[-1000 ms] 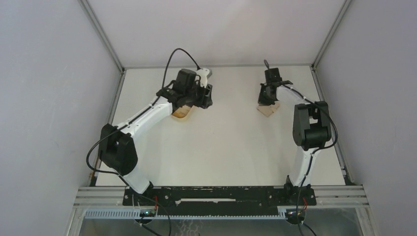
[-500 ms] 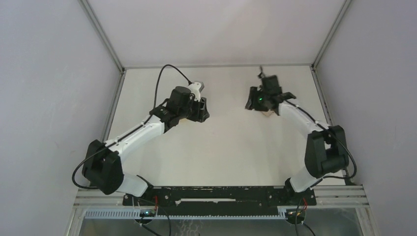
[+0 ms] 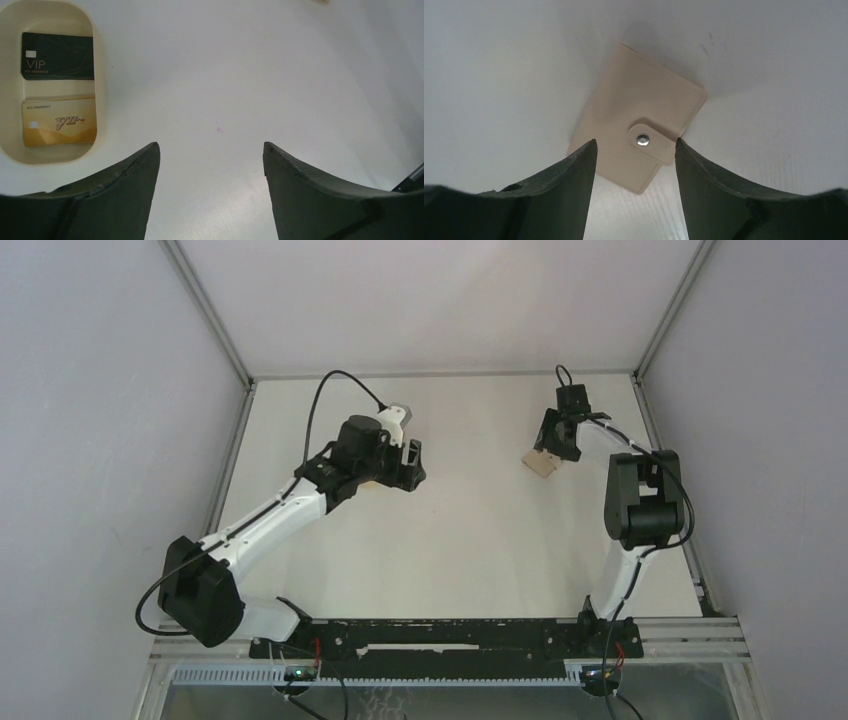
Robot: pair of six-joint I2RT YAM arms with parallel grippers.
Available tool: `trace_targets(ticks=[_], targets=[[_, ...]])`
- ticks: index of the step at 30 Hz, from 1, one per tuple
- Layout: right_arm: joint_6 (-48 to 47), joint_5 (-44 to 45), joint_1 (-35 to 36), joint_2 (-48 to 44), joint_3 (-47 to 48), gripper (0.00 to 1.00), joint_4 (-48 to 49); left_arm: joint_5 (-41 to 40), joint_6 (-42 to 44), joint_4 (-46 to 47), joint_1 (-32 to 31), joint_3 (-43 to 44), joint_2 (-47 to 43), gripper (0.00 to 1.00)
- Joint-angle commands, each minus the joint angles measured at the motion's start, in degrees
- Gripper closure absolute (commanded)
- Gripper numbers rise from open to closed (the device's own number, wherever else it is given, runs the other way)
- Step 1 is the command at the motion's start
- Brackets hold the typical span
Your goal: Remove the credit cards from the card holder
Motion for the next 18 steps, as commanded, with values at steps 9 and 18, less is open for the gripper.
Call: trace_targets(ticks=[9,18], targets=[[0.10,0.75,6.06,6.14,4.77,0.34,-4.97,-4.31,1.38,2.76,0.07,-0.62,-4.19,0.00],[-1.21,-1.25,13.40,3.54,3.18,0.36,-8.83,-5.49,0.39,2.69,1.10,-1.62,-4.54,0.00]])
